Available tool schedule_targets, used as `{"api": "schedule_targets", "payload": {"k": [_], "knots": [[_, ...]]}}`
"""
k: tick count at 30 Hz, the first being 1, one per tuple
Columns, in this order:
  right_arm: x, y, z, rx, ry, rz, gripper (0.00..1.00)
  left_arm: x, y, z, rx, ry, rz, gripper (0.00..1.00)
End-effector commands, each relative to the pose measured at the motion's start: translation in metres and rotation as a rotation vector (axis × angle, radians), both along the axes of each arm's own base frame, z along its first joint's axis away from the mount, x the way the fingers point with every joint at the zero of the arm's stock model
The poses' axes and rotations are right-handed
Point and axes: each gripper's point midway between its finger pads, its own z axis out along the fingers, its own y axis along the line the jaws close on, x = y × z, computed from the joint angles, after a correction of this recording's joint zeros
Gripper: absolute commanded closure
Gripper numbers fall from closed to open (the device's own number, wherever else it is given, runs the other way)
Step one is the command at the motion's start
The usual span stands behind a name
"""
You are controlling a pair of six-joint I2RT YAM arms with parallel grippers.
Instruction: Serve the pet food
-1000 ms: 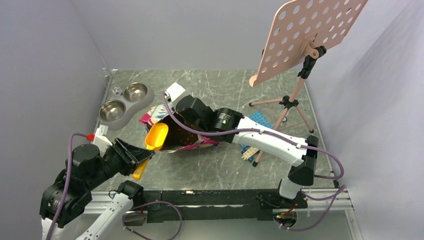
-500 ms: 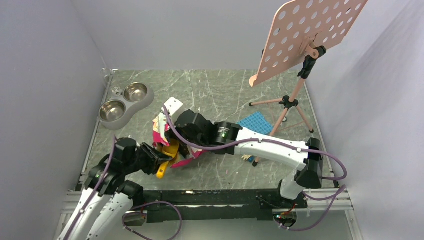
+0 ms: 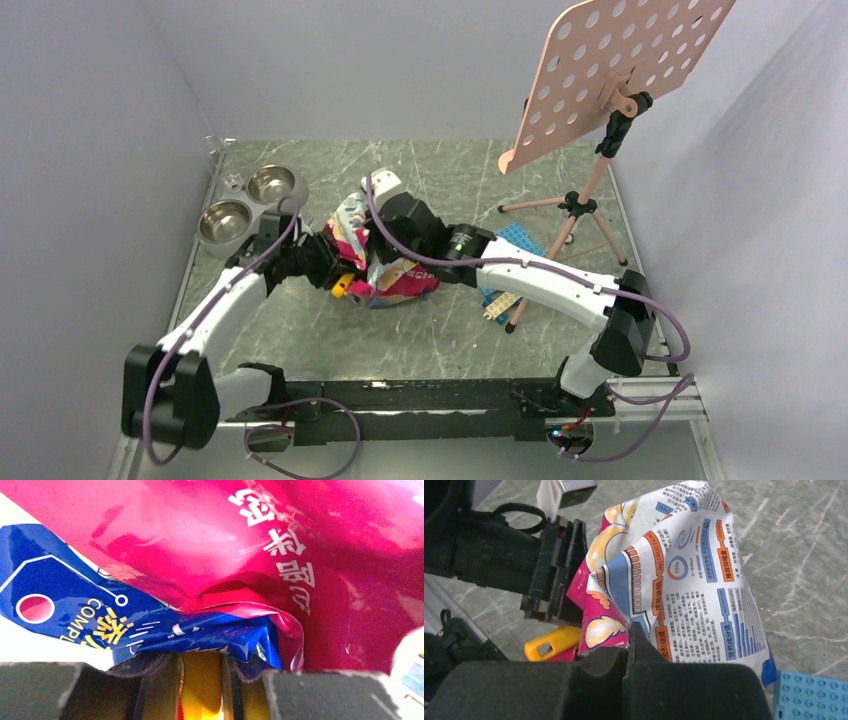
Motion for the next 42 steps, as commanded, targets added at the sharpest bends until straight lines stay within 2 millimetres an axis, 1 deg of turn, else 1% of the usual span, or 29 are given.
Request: {"api": "schedule_targets", "payload": {"k": [1,3,5,7,8,9,13,17,23,26,29,32,34,36,39,42], "knots": [[0.01,-0.025,-0.006,-0.005,0.06,-0.048,1.0,0.077,0.02,0.016,0.091,-0.371,-0.081,1.0],[0.018,-0.031,-0.006,-0.012,0.056,-0.079,1.0,0.076,0.016,0.024,0.062,-0.441,-0.14,1.0],[0.024,-0.037,-0.006,-0.028,0.045,-0.107,1.0,0.067,0.012,0.036,0.004,-0.499,-0.166,1.0],[0.028,-0.042,-0.004,-0.034,0.025,-0.125,1.0,0.052,0.009,0.048,-0.059,-0.534,-0.175,1.0],[0.03,-0.044,-0.004,-0.036,0.017,-0.134,1.0,0.045,0.008,0.061,-0.085,-0.584,-0.182,1.0],[0.03,-0.046,-0.003,-0.034,0.012,-0.137,1.0,0.039,0.007,0.062,-0.102,-0.581,-0.182,1.0],[0.032,-0.05,0.0,-0.041,-0.001,-0.141,1.0,0.01,0.004,0.086,-0.187,-0.642,-0.155,1.0],[0.03,-0.057,0.008,-0.026,-0.021,-0.145,1.0,-0.012,0.004,0.091,-0.222,-0.608,-0.125,1.0],[0.03,-0.067,0.02,-0.015,-0.053,-0.164,1.0,-0.04,0.007,0.09,-0.243,-0.571,-0.085,1.0],[0.03,-0.068,0.026,-0.013,-0.063,-0.166,1.0,-0.049,0.006,0.086,-0.282,-0.55,-0.066,1.0],[0.032,-0.07,0.033,-0.015,-0.079,-0.169,1.0,-0.056,0.009,0.083,-0.268,-0.533,-0.034,1.0],[0.034,-0.072,0.042,-0.023,-0.095,-0.178,1.0,-0.063,0.012,0.087,-0.281,-0.503,0.008,1.0],[0.033,-0.073,0.045,-0.016,-0.096,-0.173,1.0,-0.065,0.015,0.093,-0.299,-0.491,0.062,1.0],[0.031,-0.072,0.045,-0.006,-0.095,-0.165,1.0,-0.062,0.019,0.102,-0.328,-0.506,0.12,1.0],[0.03,-0.071,0.042,-0.005,-0.084,-0.163,1.0,-0.06,0.022,0.107,-0.379,-0.471,0.195,1.0],[0.028,-0.073,0.042,-0.006,-0.082,-0.161,1.0,-0.061,0.025,0.114,-0.405,-0.467,0.23,1.0]]}}
